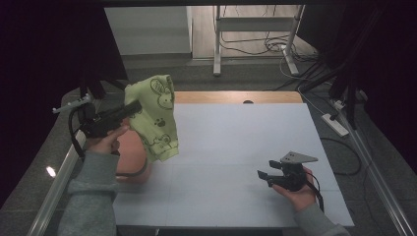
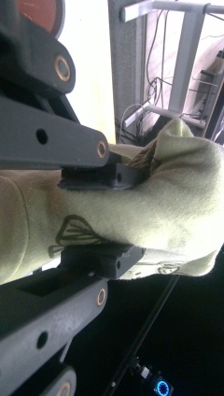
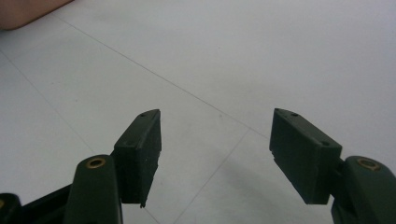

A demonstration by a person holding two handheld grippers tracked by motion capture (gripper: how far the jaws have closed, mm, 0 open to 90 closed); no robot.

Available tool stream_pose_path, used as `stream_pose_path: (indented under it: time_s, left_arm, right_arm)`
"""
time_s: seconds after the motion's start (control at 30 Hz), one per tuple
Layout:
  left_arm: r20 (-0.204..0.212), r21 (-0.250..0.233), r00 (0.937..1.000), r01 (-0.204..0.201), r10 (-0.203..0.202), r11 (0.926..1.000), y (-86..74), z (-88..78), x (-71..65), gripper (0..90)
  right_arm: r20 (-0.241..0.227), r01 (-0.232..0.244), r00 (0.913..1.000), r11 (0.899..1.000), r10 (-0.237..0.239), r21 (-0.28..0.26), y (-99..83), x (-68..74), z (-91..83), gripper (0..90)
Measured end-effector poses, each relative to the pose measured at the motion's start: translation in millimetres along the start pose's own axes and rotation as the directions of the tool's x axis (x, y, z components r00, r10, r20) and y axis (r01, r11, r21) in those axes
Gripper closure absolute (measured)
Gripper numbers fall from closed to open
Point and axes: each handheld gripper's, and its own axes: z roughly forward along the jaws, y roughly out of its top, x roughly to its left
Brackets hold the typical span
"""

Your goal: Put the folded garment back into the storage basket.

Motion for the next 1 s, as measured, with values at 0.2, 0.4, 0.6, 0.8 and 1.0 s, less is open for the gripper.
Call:
stream_pose_path:
  time_s: [0.2,0.4,0.6,0.8,1.0]
  left_arm:
    - [-0.018,0.002,0.9998,-0.011,0.011,0.9999,3.9,-8.0,1.3,67.3]
    - [-0.038,-0.005,0.9992,-0.011,0.011,0.9999,6.0,-18.1,4.8,67.3]
    - [-0.048,-0.013,0.9988,-0.008,0.007,0.9999,7.0,-27.4,7.5,67.3]
    - [-0.069,-0.016,0.9976,-0.007,0.006,0.9999,7.6,-38.4,11.0,67.3]
    - [-0.088,-0.018,0.9961,-0.011,0.010,0.9998,9.2,-49.8,13.2,67.3]
  right_arm:
    - [0.003,0.000,1.0000,1.000,0.000,0.001,-0.9,-1.0,-0.2,35.2]
    - [0.007,-0.001,1.0000,1.000,0.001,0.004,-1.3,-1.2,-0.1,35.2]
    - [0.007,-0.002,1.0000,1.000,0.002,0.006,-1.4,-1.3,0.2,35.2]
    - [0.006,-0.005,1.0000,1.000,0.005,0.009,-1.6,-1.5,1.0,35.2]
    - [0.008,-0.005,1.0000,1.000,0.004,0.014,-1.6,-1.7,1.9,35.2]
